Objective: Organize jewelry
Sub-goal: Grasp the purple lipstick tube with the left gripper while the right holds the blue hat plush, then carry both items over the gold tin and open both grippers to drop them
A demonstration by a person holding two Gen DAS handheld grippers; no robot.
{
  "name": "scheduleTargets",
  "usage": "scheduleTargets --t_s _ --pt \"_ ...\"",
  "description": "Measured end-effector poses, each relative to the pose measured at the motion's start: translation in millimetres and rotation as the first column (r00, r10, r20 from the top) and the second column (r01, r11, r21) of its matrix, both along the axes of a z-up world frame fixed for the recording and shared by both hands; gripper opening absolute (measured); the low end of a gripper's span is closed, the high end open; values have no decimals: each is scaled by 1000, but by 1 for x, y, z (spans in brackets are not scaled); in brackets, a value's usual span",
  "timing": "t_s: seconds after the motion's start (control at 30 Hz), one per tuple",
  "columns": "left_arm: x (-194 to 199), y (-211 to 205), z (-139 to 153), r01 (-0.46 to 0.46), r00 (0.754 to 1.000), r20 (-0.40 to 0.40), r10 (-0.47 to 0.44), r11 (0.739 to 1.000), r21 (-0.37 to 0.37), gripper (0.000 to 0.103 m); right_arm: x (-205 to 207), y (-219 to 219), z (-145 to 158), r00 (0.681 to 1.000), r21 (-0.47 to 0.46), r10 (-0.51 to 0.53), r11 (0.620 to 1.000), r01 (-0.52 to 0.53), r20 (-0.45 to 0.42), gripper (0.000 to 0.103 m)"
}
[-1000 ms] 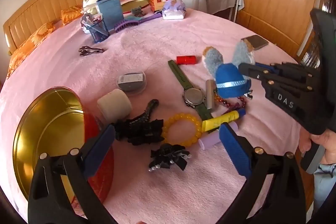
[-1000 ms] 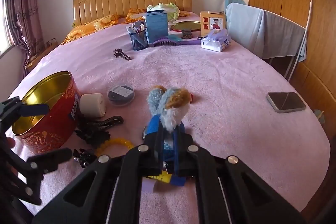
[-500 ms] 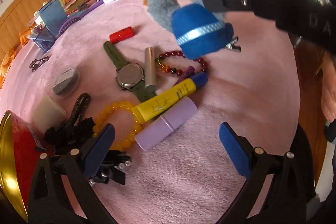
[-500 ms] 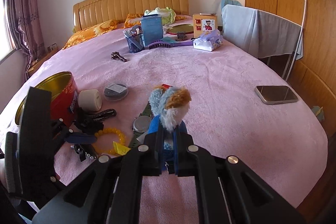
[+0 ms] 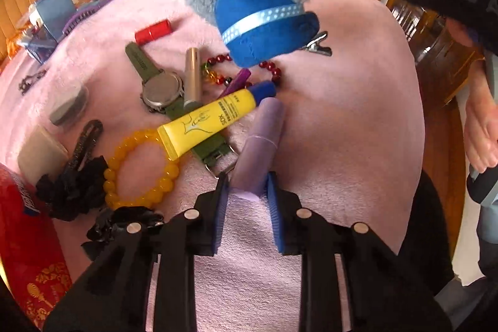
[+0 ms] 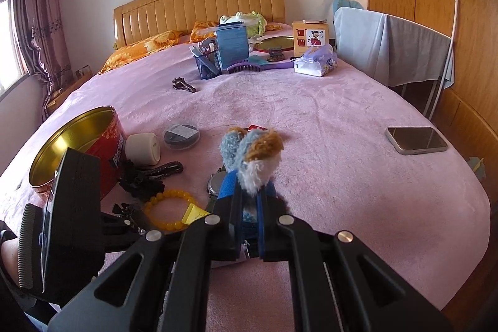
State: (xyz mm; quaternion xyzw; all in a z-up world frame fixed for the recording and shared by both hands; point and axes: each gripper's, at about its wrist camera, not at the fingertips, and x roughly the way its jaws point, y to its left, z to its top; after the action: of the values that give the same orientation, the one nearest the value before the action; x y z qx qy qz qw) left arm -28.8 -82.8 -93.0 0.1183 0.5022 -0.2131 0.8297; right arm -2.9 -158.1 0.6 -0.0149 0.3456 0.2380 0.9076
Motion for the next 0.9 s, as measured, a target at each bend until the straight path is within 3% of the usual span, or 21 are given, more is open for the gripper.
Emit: scheduleTargets --t_s 0.23,0.47,0.57,0.73,0.9 --pt "-4 24 36 -48 994 91 55 995 -85 22 -4 -3 20 999 -8 -24 1000 25 35 9" --pt "-16 78 80 -116 965 214 149 980 -161 22 -16 31 48 996 -13 34 999 -33 84 9" --pt "-27 112 98 -170 943 255 213 969 -179 22 -23 63 62 989 5 104 994 -105 104 9" --pt "-52 187 119 -302 880 316 355 931 -206 22 -35 131 83 962 32 242 968 -248 130 9" --pt "-67 261 106 -440 825 296 482 876 -197 22 -53 214 86 916 17 382 922 -387 120 9"
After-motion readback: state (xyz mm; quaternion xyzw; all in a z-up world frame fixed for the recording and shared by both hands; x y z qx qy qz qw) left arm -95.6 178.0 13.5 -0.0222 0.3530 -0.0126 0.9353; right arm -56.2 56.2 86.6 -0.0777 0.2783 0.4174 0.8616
